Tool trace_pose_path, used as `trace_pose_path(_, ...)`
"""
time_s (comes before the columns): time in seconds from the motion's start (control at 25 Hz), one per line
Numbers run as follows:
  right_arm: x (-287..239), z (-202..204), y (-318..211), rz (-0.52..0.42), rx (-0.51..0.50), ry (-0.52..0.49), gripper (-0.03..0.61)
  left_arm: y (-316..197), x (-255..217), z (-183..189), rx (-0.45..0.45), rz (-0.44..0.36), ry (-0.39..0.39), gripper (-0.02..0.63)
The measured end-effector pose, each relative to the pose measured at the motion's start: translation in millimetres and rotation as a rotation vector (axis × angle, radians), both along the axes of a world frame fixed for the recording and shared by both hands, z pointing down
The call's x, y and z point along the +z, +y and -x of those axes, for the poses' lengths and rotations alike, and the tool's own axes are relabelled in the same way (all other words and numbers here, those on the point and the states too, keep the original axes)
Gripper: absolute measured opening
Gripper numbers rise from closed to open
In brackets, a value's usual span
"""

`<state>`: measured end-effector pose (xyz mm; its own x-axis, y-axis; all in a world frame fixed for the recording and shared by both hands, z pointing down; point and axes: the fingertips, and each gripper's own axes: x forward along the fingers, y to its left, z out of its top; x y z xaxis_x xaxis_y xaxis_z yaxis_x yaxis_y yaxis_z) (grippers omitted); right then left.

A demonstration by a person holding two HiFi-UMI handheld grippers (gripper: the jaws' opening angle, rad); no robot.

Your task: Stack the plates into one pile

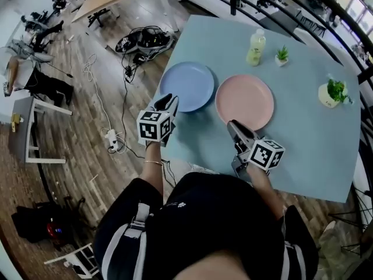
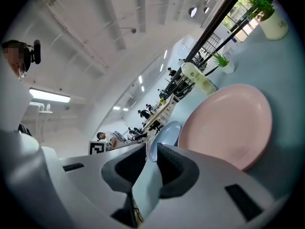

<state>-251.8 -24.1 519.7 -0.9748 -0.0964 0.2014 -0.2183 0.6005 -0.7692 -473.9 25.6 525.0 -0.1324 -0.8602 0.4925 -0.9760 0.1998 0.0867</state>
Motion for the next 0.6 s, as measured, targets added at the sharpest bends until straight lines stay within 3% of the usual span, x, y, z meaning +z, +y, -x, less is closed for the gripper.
trace_pose_path(0.16,8.5,55.8,13.9,0.022,0.031,0.019,0.077,-5.1,12.6,51.9,0.058,0.043,-0.002,0.091)
trace_pose_path(0.36,31.7,102.3,21.3,0.058,0.091,0.066,0.078,-6.9,42.9,101.2,0.098,0.153,0.014,0.134)
trace_pose_path(0.44,40.5,115.3,21.3,0.068,0.122,0.075,0.081,-10.7,52.6,113.1,0.119,0.167,0.027,0.167)
trace_pose_path(0.6,62.1,128.5,23.4,0.135,0.195,0.135,0.115,-12.9,75.4,122.0,0.178,0.216,0.053,0.175)
